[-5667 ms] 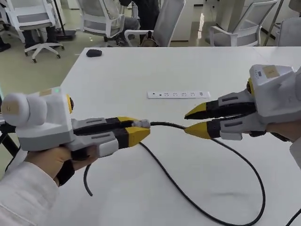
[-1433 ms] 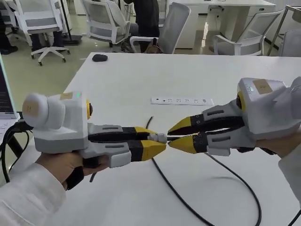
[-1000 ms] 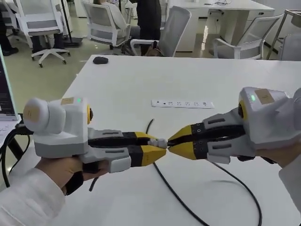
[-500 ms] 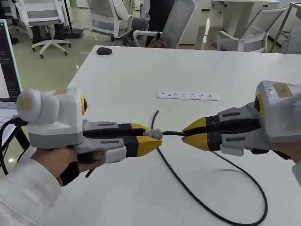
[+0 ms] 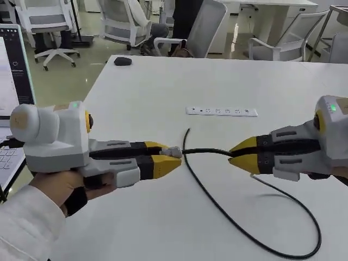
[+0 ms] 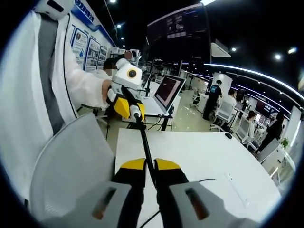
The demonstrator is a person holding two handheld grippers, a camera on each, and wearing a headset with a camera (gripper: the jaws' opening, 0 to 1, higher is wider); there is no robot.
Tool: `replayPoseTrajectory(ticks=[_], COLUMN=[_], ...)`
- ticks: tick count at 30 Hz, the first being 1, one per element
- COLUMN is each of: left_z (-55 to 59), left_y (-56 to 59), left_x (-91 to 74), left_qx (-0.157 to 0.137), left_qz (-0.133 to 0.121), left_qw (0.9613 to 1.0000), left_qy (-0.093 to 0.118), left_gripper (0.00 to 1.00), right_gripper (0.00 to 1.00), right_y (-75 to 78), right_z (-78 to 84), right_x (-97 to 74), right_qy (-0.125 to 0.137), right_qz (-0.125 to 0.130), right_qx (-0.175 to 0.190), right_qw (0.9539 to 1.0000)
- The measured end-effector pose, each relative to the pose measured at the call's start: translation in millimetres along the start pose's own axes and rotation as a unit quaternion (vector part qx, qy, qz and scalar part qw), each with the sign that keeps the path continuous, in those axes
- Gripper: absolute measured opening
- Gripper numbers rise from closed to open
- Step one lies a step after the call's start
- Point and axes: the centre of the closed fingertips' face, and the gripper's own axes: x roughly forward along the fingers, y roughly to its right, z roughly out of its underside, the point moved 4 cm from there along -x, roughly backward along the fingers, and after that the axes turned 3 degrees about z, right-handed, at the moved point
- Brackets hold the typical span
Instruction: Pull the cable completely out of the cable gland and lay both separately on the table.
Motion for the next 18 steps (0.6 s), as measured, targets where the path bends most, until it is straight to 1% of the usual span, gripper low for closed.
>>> replayPoseTrajectory(ticks=[4,7,9,11,14,16,18], left_z=[4.8,8.6,10.1,11.4,14.7,15.9,17.1], left_y=[3.0,5.8,10.8,15.6,19.2,21.9,24.6], left_x=[-5.3,-6.4,-7.1,-7.3,-6.2,-4.3,-0.2], left_qx=[0.005,0.006,0.008,0.012,0.014,0.013,0.015], left_qz=[0.012,0.017,0.023,0.032,0.038,0.041,0.042], left_qw=[0.9999,0.9998,0.9996,0.9992,0.9989,0.9989,0.9988], left_qy=[-0.004,-0.009,-0.012,-0.018,-0.023,-0.021,-0.022], left_gripper=[0.17,0.17,0.17,0.17,0.17,0.17,0.17], right_gripper=[0.05,0.05,0.06,0.06,0.06,0.08,0.14], right_y=[-9.1,-16.6,-20.5,-24.4,-29.2,-31.7,-33.5], right_z=[1.8,7.6,12.4,16.2,22.3,22.9,21.2], right_x=[2.9,6.6,9.4,12.3,14.5,13.8,11.3], right_qy=[-0.004,-0.013,-0.018,-0.024,-0.032,-0.034,-0.032], right_qz=[0.01,0.014,0.014,0.014,0.015,0.019,0.015], right_qx=[0.005,0.014,0.028,0.034,0.038,0.044,0.043], right_qw=[0.9999,0.9997,0.9993,0.9991,0.9987,0.9983,0.9985])
